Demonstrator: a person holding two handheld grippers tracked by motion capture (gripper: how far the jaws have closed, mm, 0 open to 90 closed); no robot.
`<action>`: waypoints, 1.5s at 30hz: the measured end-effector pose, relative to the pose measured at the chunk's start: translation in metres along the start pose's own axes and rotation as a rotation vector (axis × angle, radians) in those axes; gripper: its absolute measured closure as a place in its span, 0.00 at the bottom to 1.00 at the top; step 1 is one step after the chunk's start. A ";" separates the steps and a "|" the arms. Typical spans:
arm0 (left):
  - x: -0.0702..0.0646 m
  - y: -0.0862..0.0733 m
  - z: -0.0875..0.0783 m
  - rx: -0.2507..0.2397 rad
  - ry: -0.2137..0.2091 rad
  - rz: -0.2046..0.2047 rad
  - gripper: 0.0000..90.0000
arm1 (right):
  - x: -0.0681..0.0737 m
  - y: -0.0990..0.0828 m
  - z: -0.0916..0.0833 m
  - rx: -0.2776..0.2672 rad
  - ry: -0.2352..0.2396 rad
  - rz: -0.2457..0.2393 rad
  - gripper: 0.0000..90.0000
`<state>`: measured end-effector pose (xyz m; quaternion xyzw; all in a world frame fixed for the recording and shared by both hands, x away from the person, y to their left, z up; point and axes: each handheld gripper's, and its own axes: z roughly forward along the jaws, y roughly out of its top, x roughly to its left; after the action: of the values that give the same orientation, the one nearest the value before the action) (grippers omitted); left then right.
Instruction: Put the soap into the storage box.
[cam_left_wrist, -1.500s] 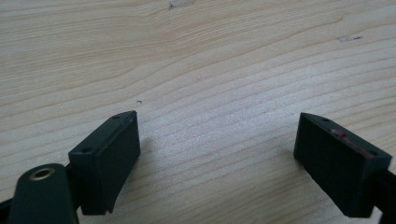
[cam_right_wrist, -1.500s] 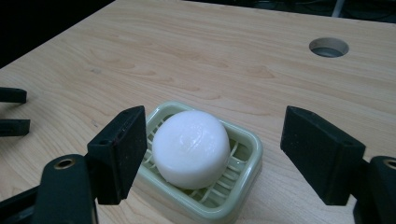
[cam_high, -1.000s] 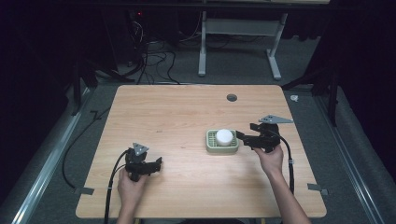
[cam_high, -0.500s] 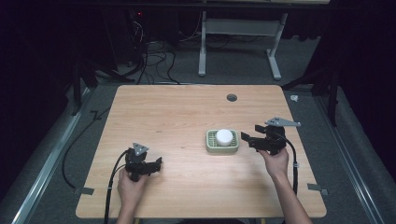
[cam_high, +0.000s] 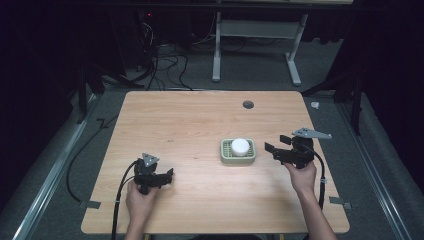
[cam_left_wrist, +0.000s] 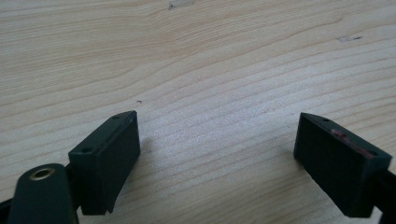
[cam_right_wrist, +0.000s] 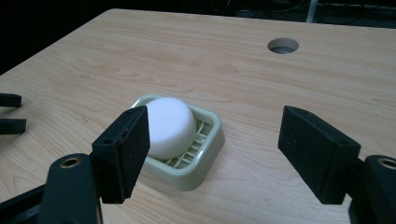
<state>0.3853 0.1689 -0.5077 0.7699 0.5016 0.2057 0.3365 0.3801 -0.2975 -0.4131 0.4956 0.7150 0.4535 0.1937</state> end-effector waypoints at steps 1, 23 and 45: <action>0.000 0.000 0.000 0.000 0.000 0.000 0.17 | -0.001 0.000 -0.001 -0.004 -0.001 0.003 0.29; 0.000 0.000 0.000 0.000 0.000 0.000 0.17 | -0.019 -0.018 -0.033 -0.052 -0.050 0.046 0.29; 0.000 0.000 0.000 0.000 0.000 0.000 0.17 | -0.025 -0.041 -0.041 -0.049 -0.057 0.082 0.29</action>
<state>0.3853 0.1688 -0.5077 0.7700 0.5016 0.2058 0.3364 0.3395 -0.3426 -0.4307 0.5323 0.6770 0.4641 0.2073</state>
